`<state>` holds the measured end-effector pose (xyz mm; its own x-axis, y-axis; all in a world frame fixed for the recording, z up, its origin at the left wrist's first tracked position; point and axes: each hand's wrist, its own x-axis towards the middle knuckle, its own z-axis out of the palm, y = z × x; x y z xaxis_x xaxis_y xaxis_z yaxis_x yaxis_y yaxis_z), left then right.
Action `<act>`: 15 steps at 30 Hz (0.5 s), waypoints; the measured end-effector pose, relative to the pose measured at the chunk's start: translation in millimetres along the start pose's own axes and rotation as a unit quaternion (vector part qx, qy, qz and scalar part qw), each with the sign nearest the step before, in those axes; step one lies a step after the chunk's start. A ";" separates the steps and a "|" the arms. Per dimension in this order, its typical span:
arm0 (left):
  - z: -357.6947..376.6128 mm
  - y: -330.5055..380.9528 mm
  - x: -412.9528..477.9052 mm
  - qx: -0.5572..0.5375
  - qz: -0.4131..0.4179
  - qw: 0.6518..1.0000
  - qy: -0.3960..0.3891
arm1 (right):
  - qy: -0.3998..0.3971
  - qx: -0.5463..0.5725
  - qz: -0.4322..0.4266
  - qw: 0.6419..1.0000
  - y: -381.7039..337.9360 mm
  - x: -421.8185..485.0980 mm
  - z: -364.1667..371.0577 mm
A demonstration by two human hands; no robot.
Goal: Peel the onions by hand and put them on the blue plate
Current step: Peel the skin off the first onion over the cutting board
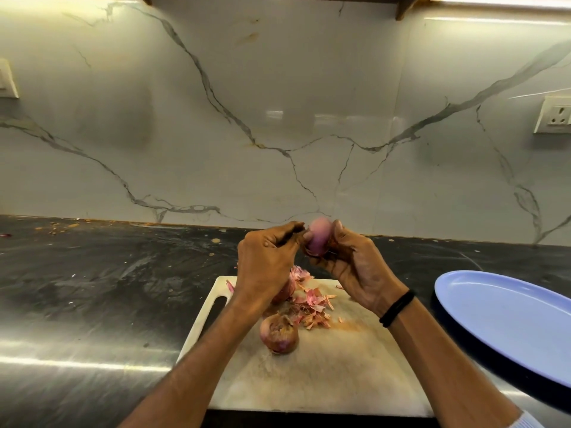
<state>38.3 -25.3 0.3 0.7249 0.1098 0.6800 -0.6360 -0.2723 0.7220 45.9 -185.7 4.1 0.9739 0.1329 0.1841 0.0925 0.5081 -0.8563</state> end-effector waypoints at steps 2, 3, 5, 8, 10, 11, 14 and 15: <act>0.5 -1.4 -0.6 0.006 0.011 1.000 0.001 | 0.004 -0.021 -0.005 1.000 0.6 0.1 1.8; 0.4 -1.5 -1.4 0.008 0.015 1.000 0.003 | 0.003 -0.031 -0.008 0.999 1.2 -0.1 2.7; -0.3 -1.6 -2.5 0.005 0.017 1.000 0.006 | -0.004 -0.038 -0.012 0.999 1.9 -0.9 3.7; -2.0 -2.2 -1.2 -0.019 -0.001 1.000 0.004 | -0.008 -0.044 -0.020 0.999 1.3 -0.9 2.7; -3.1 -3.6 1.1 -0.046 -0.033 0.998 -0.014 | -0.006 -0.056 -0.025 0.998 1.4 0.3 1.8; -3.9 -3.9 1.8 -0.057 -0.047 0.997 -0.026 | -0.004 -0.059 -0.027 0.998 1.4 0.5 1.6; -6.1 -2.5 2.7 -0.070 -0.058 0.994 -0.053 | -0.003 -0.062 -0.035 0.997 1.3 0.8 0.9; -6.6 -1.6 2.5 -0.066 -0.056 0.994 -0.061 | -0.003 -0.063 -0.037 0.997 1.2 0.8 0.5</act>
<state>39.3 -18.3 1.7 0.8142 0.0135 0.5805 -0.5736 -0.1370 0.8076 46.7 -184.6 3.4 0.9624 0.1043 0.2508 0.1890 0.4060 -0.8941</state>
